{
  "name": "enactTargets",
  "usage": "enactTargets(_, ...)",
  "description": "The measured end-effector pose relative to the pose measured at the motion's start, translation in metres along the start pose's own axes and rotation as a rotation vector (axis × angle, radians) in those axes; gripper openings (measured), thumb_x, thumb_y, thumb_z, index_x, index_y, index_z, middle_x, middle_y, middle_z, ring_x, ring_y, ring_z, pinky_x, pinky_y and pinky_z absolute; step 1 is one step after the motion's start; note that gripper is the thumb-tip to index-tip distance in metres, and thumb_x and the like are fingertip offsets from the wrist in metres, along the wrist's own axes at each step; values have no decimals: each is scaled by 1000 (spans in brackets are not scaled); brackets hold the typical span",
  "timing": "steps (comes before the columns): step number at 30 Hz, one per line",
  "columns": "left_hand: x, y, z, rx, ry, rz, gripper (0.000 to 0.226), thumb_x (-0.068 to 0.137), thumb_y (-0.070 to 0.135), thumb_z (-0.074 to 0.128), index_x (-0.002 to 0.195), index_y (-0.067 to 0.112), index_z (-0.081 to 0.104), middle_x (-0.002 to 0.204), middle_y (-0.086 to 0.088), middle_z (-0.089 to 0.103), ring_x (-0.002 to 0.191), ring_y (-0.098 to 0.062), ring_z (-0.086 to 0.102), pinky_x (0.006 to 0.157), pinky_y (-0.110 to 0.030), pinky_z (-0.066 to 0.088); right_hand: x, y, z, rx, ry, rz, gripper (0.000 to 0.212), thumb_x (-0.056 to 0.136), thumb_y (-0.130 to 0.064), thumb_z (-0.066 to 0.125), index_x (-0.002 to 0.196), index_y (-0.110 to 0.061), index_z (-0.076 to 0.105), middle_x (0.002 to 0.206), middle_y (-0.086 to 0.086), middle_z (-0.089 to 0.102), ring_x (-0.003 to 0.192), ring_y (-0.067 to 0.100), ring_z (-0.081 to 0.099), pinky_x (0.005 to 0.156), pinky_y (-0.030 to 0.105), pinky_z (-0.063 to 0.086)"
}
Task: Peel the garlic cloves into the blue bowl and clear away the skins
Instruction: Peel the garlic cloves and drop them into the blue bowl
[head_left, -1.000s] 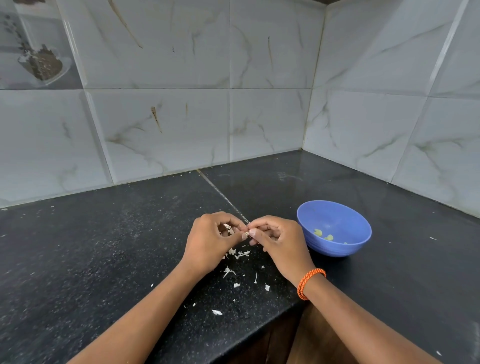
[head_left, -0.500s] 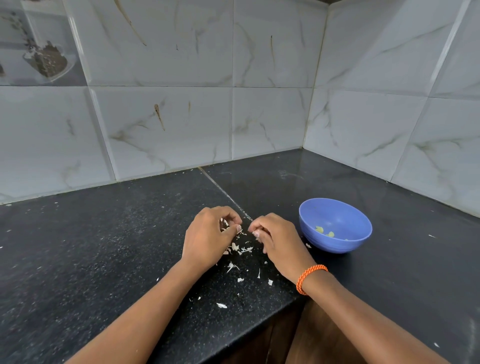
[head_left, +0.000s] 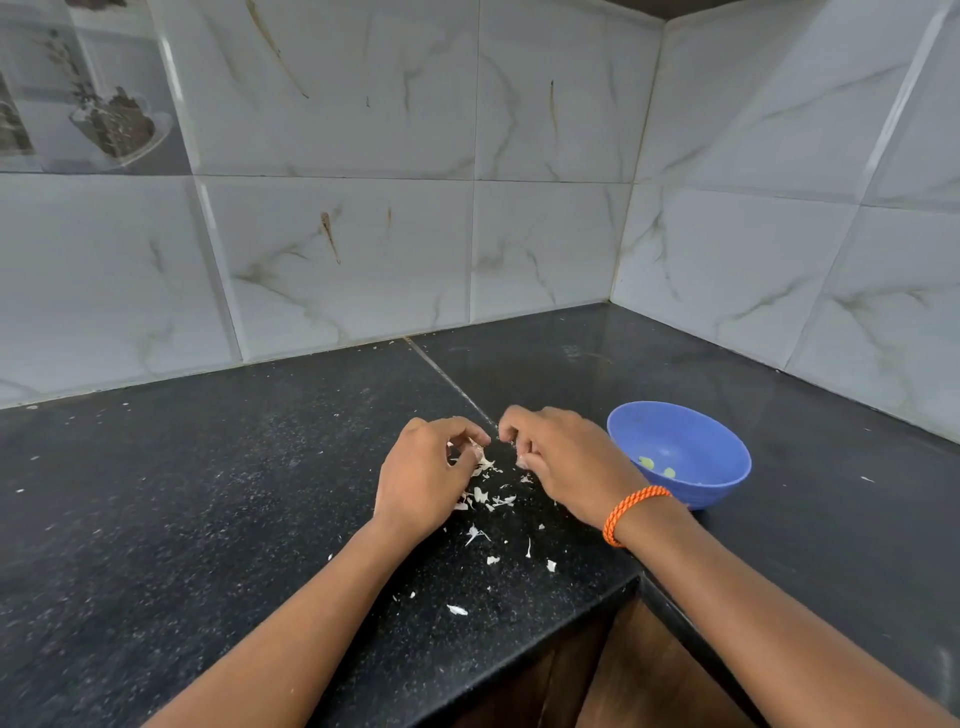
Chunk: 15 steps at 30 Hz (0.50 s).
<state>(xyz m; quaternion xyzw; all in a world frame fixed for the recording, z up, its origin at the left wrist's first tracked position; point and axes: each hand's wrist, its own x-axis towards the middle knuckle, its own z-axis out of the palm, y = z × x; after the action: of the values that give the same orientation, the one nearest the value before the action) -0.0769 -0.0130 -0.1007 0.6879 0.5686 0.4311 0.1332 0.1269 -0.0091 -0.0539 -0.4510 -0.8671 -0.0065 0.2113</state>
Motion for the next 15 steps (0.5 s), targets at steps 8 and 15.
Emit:
enactTargets(8,1,1,2,19,-29,9,18,101,28,70,104,43,76,88,20,70,98,-3,58,71,-26,46,2,-12,5,-185,-202,-72,58,92,6,62,128,-33,39,94,3,64,80,29,66,69,47,57)
enactTargets(15,2,-4,3,43,-37,-2,21,100,25,69,105,43,77,89,21,71,100,-5,57,74,-29,47,-3,-23,6,-171,-188,-70,58,90,9,56,130,-28,38,87,-3,58,79,33,64,63,44,47)
